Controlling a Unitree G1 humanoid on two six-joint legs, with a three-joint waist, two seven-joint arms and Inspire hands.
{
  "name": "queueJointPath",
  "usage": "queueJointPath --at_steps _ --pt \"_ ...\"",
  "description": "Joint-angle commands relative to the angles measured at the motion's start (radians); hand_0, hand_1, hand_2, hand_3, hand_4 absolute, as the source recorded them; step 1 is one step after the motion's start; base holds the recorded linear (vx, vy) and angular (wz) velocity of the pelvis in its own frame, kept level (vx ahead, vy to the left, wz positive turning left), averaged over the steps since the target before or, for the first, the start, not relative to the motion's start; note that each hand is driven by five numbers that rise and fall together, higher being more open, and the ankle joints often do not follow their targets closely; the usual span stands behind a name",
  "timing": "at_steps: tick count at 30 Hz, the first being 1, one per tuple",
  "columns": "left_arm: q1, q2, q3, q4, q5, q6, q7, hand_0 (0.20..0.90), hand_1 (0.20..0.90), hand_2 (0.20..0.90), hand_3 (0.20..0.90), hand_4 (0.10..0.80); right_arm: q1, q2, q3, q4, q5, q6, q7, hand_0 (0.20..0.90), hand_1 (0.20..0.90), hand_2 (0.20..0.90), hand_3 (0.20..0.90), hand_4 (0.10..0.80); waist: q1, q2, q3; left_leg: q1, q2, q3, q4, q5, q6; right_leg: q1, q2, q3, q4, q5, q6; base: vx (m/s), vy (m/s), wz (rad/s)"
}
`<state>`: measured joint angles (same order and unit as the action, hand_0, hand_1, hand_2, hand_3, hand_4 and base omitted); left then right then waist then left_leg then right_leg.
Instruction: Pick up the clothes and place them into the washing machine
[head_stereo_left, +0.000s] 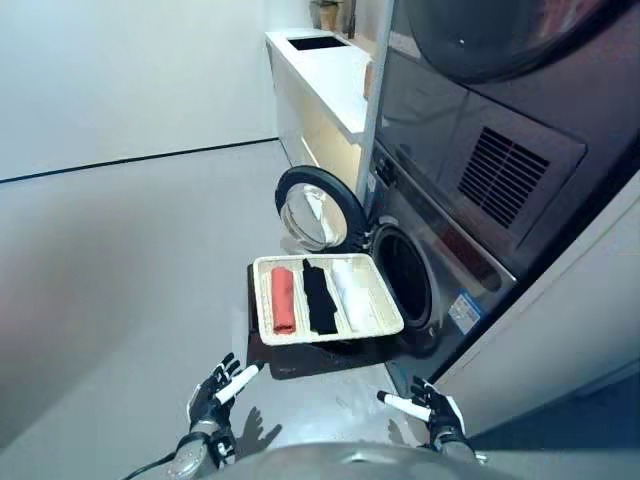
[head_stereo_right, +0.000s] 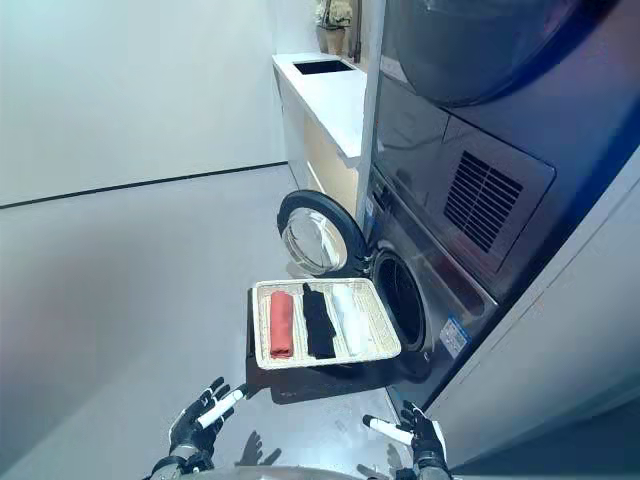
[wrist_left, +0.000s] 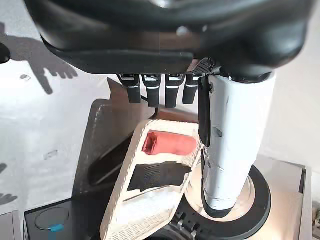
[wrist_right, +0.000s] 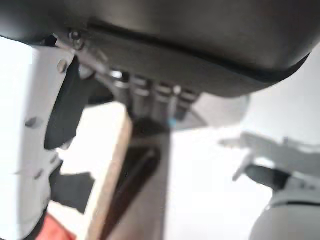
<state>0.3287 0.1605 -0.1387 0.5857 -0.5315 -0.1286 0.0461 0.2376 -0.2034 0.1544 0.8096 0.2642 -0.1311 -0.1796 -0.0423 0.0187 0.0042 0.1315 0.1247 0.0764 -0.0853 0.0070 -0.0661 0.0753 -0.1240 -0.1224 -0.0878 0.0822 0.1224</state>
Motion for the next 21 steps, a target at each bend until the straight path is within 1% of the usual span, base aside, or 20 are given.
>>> queueJointPath --at_steps 1,21 --pt "-0.085 0.024 0.020 -0.043 -0.005 -0.069 -0.005 0.900 0.900 0.900 0.900 0.800 -0.121 -0.008 -0.025 -0.021 0.019 -0.082 -0.020 0.900 0.900 0.900 0.900 0.800 -0.009 -0.035 0.024 -0.001 -0.022 -0.022 -0.002 -0.017 -0.015 0.013 -0.036 -0.006 0.001 -0.020 0.042 0.000 0.000 0.00" --pt "-0.089 0.025 0.019 -0.045 -0.017 -0.071 -0.009 0.900 0.900 0.900 0.900 0.800 -0.124 -0.010 -0.026 -0.019 0.015 -0.083 -0.020 0.900 0.900 0.900 0.900 0.800 -0.009 -0.037 0.024 -0.005 -0.027 -0.024 -0.002 -0.016 -0.014 0.011 -0.037 -0.008 0.001 -0.017 0.042 0.000 0.000 0.00"
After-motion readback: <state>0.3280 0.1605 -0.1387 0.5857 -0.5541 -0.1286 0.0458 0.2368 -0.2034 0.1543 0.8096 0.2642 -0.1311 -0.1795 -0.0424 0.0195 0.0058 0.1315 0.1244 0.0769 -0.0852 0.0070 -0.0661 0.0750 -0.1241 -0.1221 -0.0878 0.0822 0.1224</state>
